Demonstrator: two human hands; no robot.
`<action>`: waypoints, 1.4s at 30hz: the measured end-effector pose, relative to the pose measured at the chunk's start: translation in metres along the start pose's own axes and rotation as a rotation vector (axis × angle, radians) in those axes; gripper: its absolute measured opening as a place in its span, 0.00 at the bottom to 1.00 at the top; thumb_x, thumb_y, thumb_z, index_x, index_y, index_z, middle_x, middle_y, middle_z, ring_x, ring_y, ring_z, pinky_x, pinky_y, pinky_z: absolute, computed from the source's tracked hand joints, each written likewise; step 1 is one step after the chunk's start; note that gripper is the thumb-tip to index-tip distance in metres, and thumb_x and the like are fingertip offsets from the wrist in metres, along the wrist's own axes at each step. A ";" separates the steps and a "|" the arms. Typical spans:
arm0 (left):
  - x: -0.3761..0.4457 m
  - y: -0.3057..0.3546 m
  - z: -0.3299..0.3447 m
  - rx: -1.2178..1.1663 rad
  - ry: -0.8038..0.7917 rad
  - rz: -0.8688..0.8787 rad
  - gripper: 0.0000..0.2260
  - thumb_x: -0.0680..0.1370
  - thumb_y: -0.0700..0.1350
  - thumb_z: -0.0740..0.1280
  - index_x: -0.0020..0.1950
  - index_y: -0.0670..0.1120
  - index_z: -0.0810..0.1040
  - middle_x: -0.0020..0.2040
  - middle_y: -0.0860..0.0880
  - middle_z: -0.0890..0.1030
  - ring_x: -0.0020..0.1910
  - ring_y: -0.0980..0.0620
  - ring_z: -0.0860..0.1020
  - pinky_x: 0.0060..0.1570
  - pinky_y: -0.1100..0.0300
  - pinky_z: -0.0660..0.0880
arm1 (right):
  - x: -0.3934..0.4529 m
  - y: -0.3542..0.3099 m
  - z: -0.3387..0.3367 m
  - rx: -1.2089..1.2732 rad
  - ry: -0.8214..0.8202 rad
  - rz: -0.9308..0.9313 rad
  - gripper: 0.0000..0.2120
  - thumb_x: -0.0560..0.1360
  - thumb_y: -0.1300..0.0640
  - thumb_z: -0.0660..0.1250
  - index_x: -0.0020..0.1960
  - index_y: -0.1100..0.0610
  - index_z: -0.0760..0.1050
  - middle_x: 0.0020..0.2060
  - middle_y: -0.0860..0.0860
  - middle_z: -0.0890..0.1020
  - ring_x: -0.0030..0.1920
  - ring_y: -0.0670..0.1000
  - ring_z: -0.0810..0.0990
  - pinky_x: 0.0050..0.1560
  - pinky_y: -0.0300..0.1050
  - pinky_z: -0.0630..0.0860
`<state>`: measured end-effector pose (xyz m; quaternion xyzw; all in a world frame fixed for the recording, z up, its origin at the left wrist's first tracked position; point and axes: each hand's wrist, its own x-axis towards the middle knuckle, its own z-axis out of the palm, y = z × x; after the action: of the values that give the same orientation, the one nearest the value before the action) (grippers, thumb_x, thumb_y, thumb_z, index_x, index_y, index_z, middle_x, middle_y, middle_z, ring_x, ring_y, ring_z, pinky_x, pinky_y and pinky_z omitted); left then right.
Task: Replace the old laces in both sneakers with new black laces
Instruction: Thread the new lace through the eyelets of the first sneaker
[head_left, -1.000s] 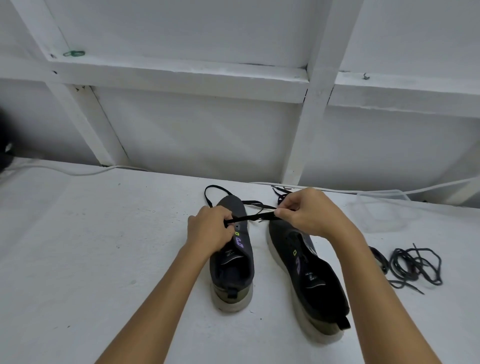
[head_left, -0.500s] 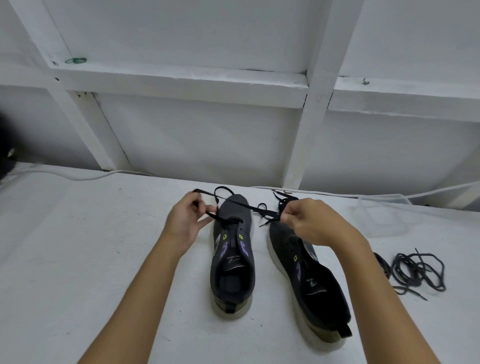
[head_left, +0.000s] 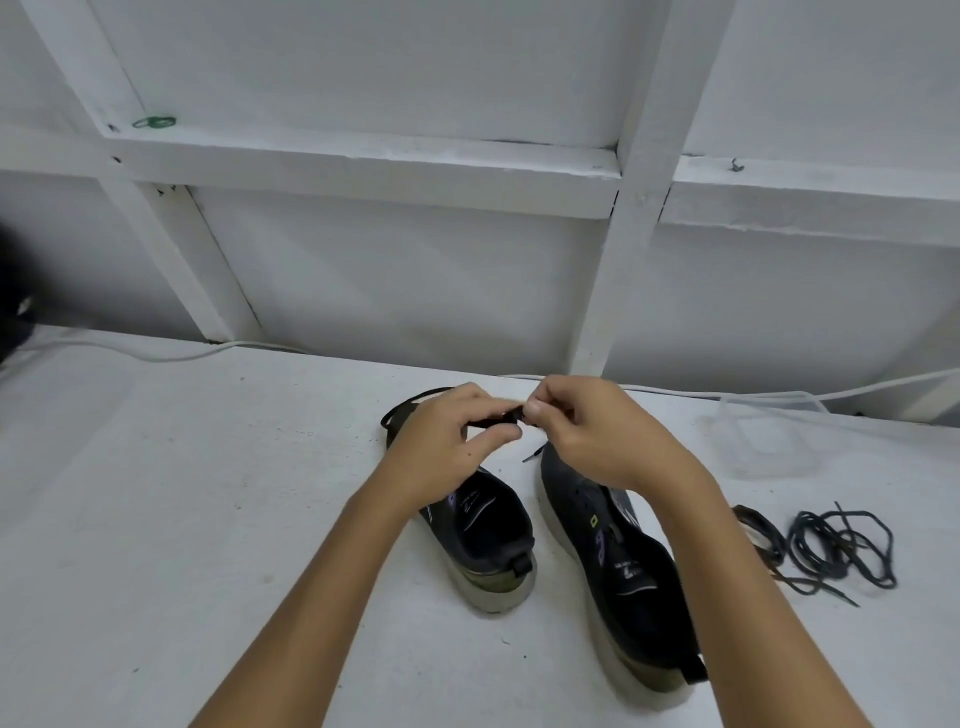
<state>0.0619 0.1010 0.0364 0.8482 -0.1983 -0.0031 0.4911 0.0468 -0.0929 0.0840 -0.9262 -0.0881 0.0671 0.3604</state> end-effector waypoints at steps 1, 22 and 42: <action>0.000 0.001 0.003 -0.007 -0.002 -0.004 0.06 0.78 0.48 0.71 0.51 0.60 0.84 0.47 0.56 0.80 0.41 0.54 0.77 0.44 0.57 0.74 | -0.001 0.000 0.001 -0.004 0.001 -0.002 0.11 0.82 0.50 0.63 0.41 0.46 0.76 0.30 0.45 0.76 0.31 0.43 0.72 0.37 0.43 0.69; -0.002 -0.025 0.011 0.330 0.021 0.066 0.15 0.76 0.60 0.63 0.58 0.58 0.82 0.49 0.66 0.79 0.52 0.57 0.71 0.56 0.46 0.73 | 0.002 0.004 0.010 -0.186 -0.076 0.048 0.12 0.82 0.50 0.63 0.40 0.42 0.75 0.37 0.44 0.81 0.40 0.44 0.78 0.46 0.47 0.76; -0.021 -0.052 -0.001 0.236 0.104 -0.700 0.32 0.74 0.62 0.71 0.72 0.48 0.67 0.65 0.48 0.75 0.62 0.47 0.75 0.61 0.52 0.74 | 0.012 0.018 0.087 -0.021 0.044 0.465 0.09 0.79 0.58 0.64 0.57 0.54 0.80 0.54 0.56 0.83 0.54 0.58 0.80 0.48 0.44 0.72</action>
<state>0.0606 0.1322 -0.0104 0.9144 0.1299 -0.1048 0.3688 0.0439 -0.0462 0.0077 -0.9265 0.1349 0.1273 0.3276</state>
